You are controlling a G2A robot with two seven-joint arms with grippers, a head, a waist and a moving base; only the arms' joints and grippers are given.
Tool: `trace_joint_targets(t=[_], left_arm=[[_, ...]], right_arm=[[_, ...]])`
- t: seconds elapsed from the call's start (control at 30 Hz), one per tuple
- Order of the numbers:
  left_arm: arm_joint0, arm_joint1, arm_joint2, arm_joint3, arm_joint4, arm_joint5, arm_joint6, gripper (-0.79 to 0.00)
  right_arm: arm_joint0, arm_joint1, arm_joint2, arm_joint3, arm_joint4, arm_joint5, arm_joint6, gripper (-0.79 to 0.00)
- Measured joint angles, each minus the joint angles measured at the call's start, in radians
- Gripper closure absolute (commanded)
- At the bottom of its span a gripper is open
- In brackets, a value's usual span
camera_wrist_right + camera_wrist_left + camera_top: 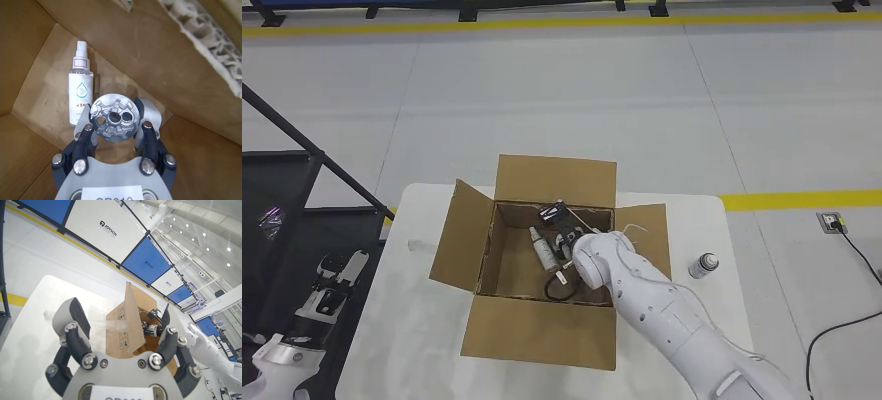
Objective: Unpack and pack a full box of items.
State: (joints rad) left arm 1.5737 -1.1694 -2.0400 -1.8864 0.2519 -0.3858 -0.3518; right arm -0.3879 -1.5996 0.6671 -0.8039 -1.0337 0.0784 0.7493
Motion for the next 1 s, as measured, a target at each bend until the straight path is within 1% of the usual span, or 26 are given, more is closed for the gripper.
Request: trace_joint_targets(t=[0.13, 0.2, 0.3, 0.43, 0.47, 0.5, 0.53, 0.6, 0.63, 0.67, 0.7, 0.73, 0.87, 0.9, 1.0], left_arm=[[0.000, 0.000, 0.000, 0.000, 0.000, 0.000, 0.000, -0.785], [0.000, 0.000, 0.000, 0.000, 0.000, 0.000, 0.000, -0.785], [0.000, 0.000, 0.000, 0.000, 0.000, 0.000, 0.000, -0.785], [0.000, 0.000, 0.000, 0.000, 0.000, 0.000, 0.000, -0.785], [0.000, 0.000, 0.000, 0.000, 0.000, 0.000, 0.000, -0.785], [0.000, 0.000, 0.000, 0.000, 0.000, 0.000, 0.000, -0.785], [0.000, 0.000, 0.000, 0.000, 0.000, 0.000, 0.000, -0.785], [0.000, 0.000, 0.000, 0.000, 0.000, 0.000, 0.000, -0.785], [0.000, 0.000, 0.000, 0.000, 0.000, 0.000, 0.000, -0.785], [0.000, 0.000, 0.000, 0.000, 0.000, 0.000, 0.000, -0.785], [0.000, 0.000, 0.000, 0.000, 0.000, 0.000, 0.000, -0.785], [0.000, 0.000, 0.000, 0.000, 0.000, 0.000, 0.000, -0.785], [0.000, 0.000, 0.000, 0.000, 0.000, 0.000, 0.000, -0.785], [0.000, 0.000, 0.000, 0.000, 0.000, 0.000, 0.000, -0.785], [0.000, 0.000, 0.000, 0.000, 0.000, 0.000, 0.000, -0.785]], right_arm=[[-0.002, -0.005, 0.004, 0.008, -0.007, -0.003, -0.002, -0.634], [-0.006, -0.007, 0.007, 0.005, -0.014, -0.004, -0.002, -0.643], [-0.015, -0.006, 0.013, -0.013, -0.032, -0.001, -0.009, -0.619], [-0.056, 0.009, 0.036, -0.106, -0.072, 0.003, -0.028, -0.625], [-0.073, 0.015, 0.042, -0.142, -0.088, 0.005, -0.030, -0.653], [-0.100, 0.026, 0.054, -0.200, -0.115, 0.010, -0.029, -0.656], [-0.124, 0.035, 0.065, -0.250, -0.139, 0.015, -0.024, -0.686], [-0.183, 0.058, 0.097, -0.371, -0.189, 0.023, -0.010, -0.717], [-0.231, 0.076, 0.127, -0.466, -0.225, 0.022, 0.003, -0.723], [-0.271, 0.090, 0.153, -0.540, -0.253, 0.018, 0.017, -0.767], [-0.312, 0.104, 0.181, -0.615, -0.283, 0.011, 0.032, -0.785], [-0.367, 0.121, 0.220, -0.715, -0.324, 0.000, 0.053, -0.785], [-0.532, 0.165, 0.350, -1.000, -0.456, -0.019, 0.092, -0.785], [-0.580, 0.175, 0.395, -1.074, -0.486, -0.012, 0.085, -0.785], [-0.688, 0.192, 0.510, -1.205, -0.526, 0.018, 0.039, -0.785]])
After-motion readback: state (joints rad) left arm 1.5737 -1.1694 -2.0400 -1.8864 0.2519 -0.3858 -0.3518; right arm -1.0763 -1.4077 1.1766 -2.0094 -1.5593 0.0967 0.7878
